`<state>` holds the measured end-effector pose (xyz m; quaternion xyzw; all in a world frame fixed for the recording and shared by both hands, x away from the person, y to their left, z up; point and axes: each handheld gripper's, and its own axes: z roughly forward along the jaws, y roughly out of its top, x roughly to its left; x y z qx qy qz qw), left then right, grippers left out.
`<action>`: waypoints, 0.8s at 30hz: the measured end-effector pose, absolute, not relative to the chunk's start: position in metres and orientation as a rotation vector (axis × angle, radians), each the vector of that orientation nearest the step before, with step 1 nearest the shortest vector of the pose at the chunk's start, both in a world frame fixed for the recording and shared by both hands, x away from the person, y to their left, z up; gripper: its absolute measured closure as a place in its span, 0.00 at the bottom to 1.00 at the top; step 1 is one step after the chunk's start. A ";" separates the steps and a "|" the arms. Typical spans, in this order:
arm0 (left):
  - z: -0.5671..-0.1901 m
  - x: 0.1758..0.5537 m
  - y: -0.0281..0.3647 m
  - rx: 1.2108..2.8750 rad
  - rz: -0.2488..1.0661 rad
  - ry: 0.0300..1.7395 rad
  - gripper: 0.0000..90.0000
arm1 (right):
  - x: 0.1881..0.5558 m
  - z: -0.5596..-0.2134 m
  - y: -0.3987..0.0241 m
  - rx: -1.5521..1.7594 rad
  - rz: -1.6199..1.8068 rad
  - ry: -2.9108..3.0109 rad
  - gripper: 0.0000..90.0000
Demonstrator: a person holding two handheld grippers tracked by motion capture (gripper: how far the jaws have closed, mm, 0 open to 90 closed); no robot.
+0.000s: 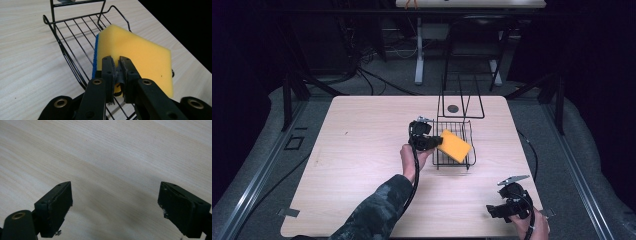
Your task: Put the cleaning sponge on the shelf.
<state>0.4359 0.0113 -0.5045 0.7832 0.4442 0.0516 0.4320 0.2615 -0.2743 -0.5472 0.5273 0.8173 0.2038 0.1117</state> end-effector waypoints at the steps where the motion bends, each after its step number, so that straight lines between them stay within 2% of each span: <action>1: -0.504 0.436 0.011 1.952 0.129 1.107 0.92 | 0.261 -0.547 -0.274 1.548 0.598 2.400 0.13; 12: -0.513 0.442 0.007 1.943 0.074 1.158 0.90 | 0.262 -0.547 -0.275 1.549 0.601 2.405 0.13; 18: -0.514 0.440 0.006 1.991 0.042 1.157 0.80 | 0.261 -0.546 -0.274 1.549 0.601 2.414 0.14; 24: -0.515 0.436 0.006 2.094 0.071 1.120 0.76 | 0.261 -0.546 -0.274 1.537 0.621 2.403 0.14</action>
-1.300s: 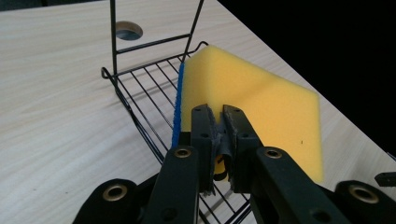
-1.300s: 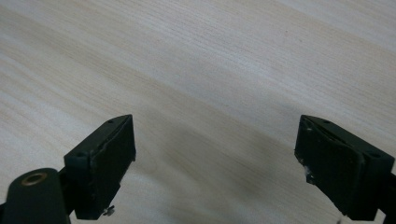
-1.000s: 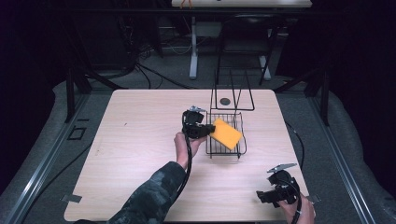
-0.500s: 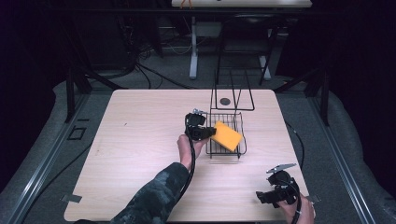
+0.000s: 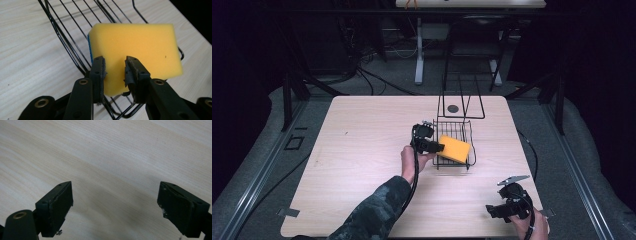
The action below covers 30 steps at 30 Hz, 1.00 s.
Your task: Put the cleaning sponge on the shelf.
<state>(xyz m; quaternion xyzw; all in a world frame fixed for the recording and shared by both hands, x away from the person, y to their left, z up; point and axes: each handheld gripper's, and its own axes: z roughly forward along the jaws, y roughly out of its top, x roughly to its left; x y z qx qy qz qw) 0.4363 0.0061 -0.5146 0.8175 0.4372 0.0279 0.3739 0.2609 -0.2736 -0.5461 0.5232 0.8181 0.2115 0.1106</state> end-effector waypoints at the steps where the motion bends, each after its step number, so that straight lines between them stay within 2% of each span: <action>1: -0.515 0.435 0.007 2.109 0.070 1.110 0.76 | 0.261 -0.545 -0.273 1.538 0.614 2.401 0.14; 7: -0.512 0.432 0.006 2.168 0.069 1.074 0.70 | 0.261 -0.545 -0.273 1.532 0.614 2.407 0.14; 12: -0.511 0.430 0.000 2.218 0.007 1.042 0.61 | 0.261 -0.546 -0.273 1.531 0.620 2.404 0.14; 17: -0.511 0.427 -0.002 2.248 -0.016 1.027 0.58 | 0.261 -0.545 -0.274 1.538 0.622 2.398 0.14; 20: -0.511 0.425 -0.003 2.251 -0.011 1.019 0.56 | 0.261 -0.546 -0.274 1.536 0.628 2.394 0.14; 30: -0.496 0.413 0.011 2.234 0.077 0.973 0.37 | 0.260 -0.544 -0.275 1.535 0.632 2.380 0.14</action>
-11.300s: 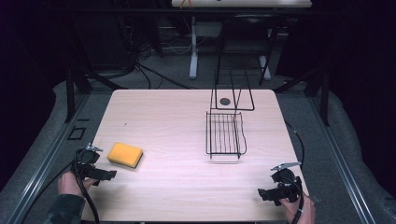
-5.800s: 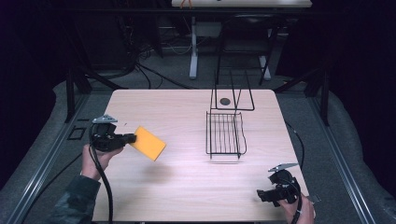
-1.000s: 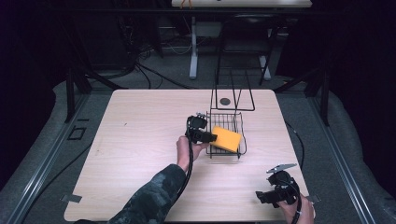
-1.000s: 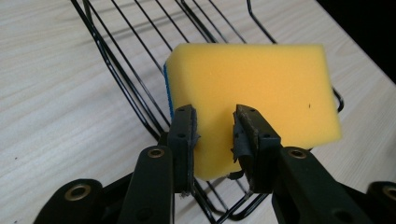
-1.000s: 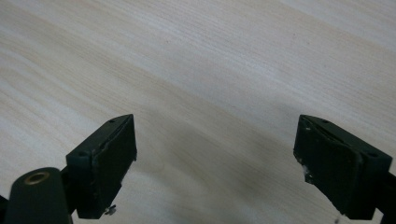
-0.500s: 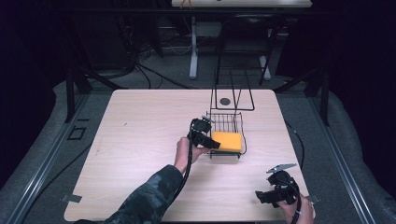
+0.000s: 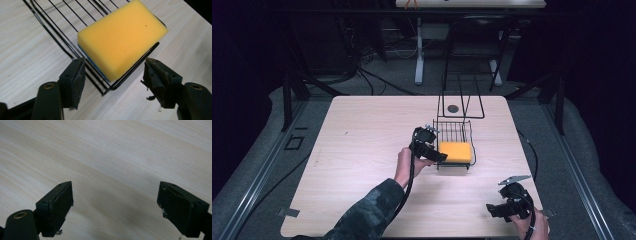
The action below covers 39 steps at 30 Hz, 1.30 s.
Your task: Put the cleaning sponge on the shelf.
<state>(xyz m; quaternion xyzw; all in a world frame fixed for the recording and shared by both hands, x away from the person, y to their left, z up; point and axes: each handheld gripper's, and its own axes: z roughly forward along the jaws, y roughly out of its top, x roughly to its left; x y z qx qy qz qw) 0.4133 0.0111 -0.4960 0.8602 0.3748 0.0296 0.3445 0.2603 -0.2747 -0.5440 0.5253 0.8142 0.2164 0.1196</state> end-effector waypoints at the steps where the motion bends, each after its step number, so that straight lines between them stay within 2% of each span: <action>1: -0.493 0.412 0.014 2.237 0.088 0.961 0.36 | 0.260 -0.544 -0.275 1.534 0.632 2.379 0.14; 13: -0.469 0.393 0.051 2.231 0.184 0.911 0.21 | 0.259 -0.540 -0.274 1.524 0.636 2.362 0.14; 22: -0.461 0.377 0.082 2.243 0.243 0.908 0.17 | 0.258 -0.538 -0.274 1.518 0.643 2.348 0.14; 39: -0.484 0.351 0.171 2.264 0.322 1.075 0.05 | 0.259 -0.540 -0.273 1.516 0.622 2.356 0.15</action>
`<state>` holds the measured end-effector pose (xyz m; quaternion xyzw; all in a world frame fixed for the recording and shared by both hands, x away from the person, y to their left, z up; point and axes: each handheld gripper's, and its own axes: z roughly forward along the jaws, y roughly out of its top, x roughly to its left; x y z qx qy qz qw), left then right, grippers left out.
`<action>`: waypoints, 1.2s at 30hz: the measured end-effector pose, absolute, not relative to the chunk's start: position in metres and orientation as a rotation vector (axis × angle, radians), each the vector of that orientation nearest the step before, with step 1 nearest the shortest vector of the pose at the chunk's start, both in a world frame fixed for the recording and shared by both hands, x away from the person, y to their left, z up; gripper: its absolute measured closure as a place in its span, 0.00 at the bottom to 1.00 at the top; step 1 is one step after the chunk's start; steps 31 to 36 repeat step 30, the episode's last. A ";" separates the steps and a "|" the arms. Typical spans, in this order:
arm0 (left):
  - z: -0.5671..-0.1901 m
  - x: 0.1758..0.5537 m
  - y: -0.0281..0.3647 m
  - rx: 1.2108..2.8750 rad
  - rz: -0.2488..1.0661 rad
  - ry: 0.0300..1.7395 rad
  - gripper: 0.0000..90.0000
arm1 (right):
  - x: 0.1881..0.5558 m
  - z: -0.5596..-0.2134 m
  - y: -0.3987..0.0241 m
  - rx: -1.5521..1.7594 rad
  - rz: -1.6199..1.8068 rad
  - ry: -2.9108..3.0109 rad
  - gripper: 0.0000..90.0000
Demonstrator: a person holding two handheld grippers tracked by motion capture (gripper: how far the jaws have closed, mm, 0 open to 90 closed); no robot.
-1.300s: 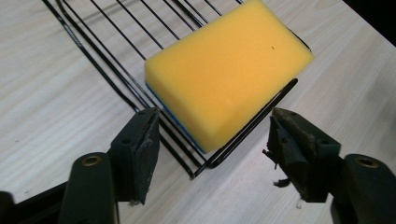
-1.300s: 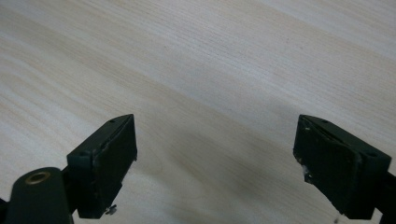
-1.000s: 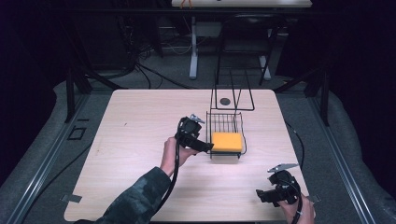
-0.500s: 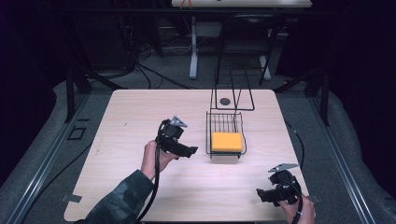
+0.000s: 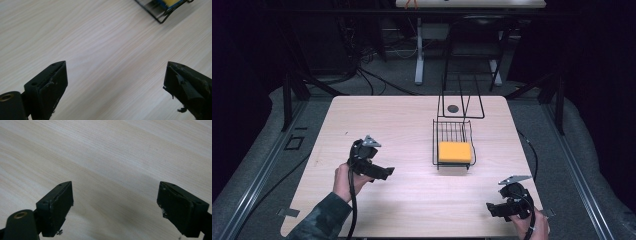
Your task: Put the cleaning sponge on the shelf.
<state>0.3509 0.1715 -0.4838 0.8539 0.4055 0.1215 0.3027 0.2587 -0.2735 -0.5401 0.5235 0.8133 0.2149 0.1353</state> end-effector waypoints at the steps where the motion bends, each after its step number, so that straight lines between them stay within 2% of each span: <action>1: -0.486 0.349 0.177 2.264 0.323 1.089 0.04 | 0.259 -0.540 -0.274 1.518 0.620 2.358 0.15; 14: -0.522 0.327 0.244 2.282 0.353 1.261 0.00 | 0.259 -0.540 -0.274 1.524 0.618 2.365 0.15; 36: -0.531 0.334 0.254 2.305 0.274 1.248 0.00 | 0.261 -0.544 -0.276 1.546 0.615 2.373 0.15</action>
